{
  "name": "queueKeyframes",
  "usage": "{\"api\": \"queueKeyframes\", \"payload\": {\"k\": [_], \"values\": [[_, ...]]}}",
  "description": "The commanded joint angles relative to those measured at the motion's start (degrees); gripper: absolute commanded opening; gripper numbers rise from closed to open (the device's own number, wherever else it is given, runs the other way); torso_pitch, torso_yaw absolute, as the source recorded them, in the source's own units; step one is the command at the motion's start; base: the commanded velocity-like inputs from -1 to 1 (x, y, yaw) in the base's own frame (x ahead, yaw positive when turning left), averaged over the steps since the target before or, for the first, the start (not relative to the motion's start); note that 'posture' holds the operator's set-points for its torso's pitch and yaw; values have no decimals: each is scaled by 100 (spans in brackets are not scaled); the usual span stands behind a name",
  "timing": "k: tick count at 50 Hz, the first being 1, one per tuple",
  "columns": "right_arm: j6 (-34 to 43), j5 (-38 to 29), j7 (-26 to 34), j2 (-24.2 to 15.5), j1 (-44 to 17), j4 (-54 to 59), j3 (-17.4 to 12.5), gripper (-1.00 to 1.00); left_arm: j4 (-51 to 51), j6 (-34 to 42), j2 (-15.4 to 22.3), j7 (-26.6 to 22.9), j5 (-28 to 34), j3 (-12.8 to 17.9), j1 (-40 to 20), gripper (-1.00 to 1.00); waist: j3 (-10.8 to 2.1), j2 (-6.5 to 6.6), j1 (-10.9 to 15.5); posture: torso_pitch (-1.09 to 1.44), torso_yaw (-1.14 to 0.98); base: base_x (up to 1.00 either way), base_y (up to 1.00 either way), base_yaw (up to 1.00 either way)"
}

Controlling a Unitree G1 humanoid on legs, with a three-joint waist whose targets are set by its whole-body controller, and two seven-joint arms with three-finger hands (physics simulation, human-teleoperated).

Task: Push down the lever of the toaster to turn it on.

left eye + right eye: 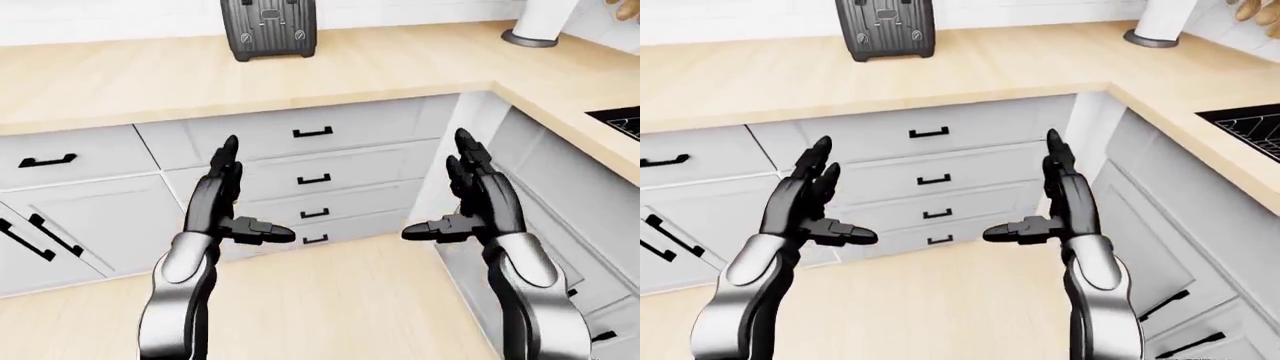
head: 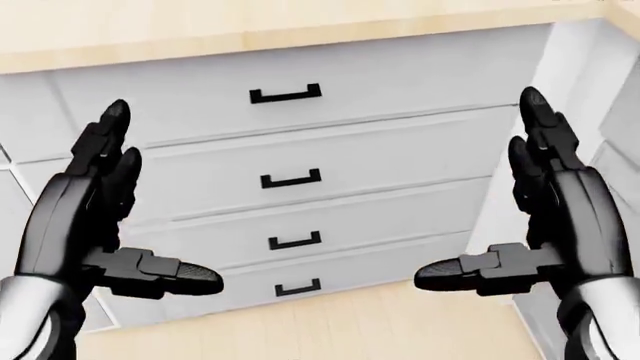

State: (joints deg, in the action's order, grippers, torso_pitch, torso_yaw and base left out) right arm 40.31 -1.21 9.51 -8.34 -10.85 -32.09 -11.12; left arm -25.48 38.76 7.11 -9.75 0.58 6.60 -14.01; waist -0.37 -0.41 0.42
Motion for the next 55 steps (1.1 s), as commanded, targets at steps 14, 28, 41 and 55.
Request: {"api": "queueKeyframes", "payload": {"k": [14, 28, 41, 55], "values": [[3676, 357, -13, -1304, -2644, -1340, -591, 100, -673, 1716, 540, 125, -150, 367, -1577, 100, 61, -49, 0, 0, 0, 0, 0, 0], [4288, 303, 55, -2036, -3241, -1242, -514, 100, -531, 2584, 953, 371, -493, 636, -2652, 100, 130, 123, -91, 0, 0, 0, 6, 29], [4440, -4, 297, -2020, -3516, -1053, -299, 100, -735, 2740, 1112, 596, -751, 592, -2683, 100, 261, -274, -31, 0, 0, 28, 13, 0], [4458, -215, 531, -1997, -3644, -1140, -214, 100, -852, 2841, 1212, 637, -841, 632, -2707, 100, 391, 117, -84, 0, 0, 17, 3, 0]]}}
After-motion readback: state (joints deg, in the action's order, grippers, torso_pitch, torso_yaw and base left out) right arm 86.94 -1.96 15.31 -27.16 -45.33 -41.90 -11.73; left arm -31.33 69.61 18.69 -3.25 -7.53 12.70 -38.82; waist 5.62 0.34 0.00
